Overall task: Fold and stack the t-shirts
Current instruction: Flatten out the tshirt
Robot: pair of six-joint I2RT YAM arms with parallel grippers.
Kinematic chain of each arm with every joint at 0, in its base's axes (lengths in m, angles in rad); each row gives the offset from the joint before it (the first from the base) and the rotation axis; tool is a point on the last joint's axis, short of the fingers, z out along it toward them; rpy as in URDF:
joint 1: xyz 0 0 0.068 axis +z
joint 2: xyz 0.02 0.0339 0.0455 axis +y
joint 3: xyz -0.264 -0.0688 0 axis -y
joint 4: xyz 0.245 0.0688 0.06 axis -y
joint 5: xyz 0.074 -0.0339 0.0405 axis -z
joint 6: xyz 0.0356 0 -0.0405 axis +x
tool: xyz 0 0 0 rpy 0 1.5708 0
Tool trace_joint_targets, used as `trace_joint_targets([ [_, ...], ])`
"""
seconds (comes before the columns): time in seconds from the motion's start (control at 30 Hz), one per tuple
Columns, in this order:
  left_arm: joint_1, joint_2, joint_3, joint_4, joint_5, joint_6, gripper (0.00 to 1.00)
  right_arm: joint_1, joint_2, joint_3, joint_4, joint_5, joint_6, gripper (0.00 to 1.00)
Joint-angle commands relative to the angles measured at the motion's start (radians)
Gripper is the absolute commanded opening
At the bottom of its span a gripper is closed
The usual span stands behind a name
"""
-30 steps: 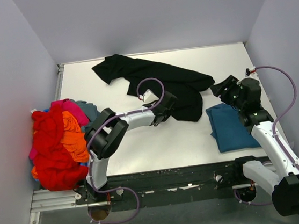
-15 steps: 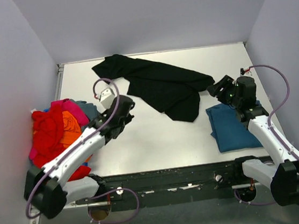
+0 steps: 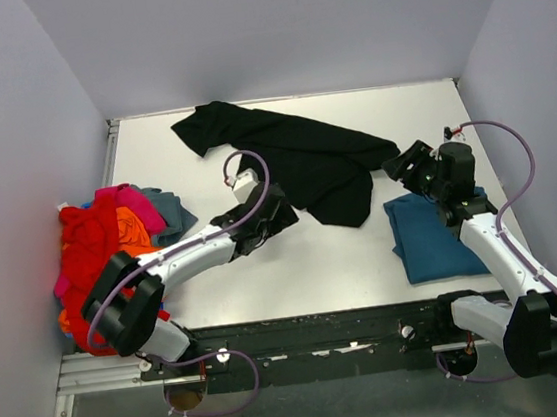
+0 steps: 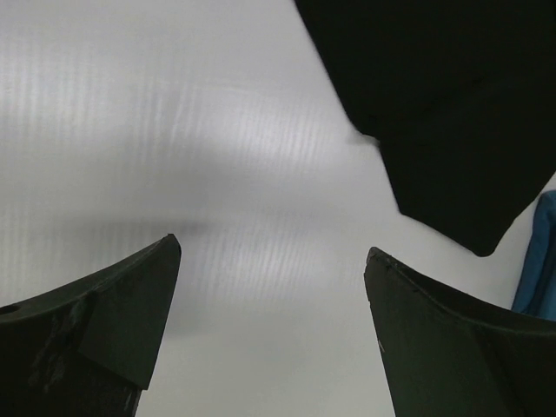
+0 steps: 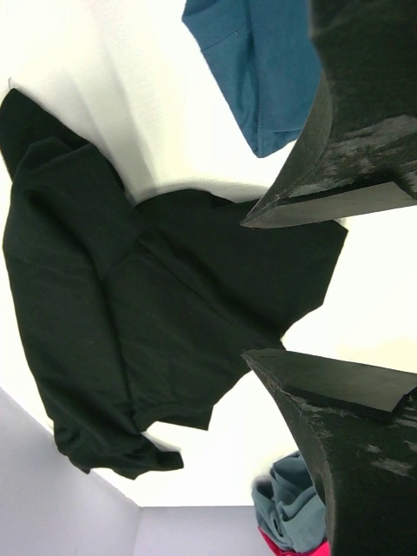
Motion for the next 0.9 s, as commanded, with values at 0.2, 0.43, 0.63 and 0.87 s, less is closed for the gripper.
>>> trace_joint_targets([
  [0.2, -0.056, 0.342, 0.249, 0.167, 0.036, -0.077, 0.98, -0.003, -0.003, -0.014, 0.040, -0.017, -0.008, 0.66],
  [0.43, -0.053, 0.520, 0.406, 0.121, -0.006, -0.043, 0.90, -0.003, -0.010, -0.017, 0.040, -0.017, -0.003, 0.66],
  [0.63, -0.039, 0.588, 0.458, 0.114, -0.064, -0.039, 0.60, -0.003, -0.003, -0.020, 0.050, -0.033, 0.003, 0.66],
  [0.87, -0.002, 0.628, 0.564, 0.038, -0.076, 0.027, 0.00, -0.003, 0.000, -0.024, 0.062, -0.044, 0.004, 0.66],
])
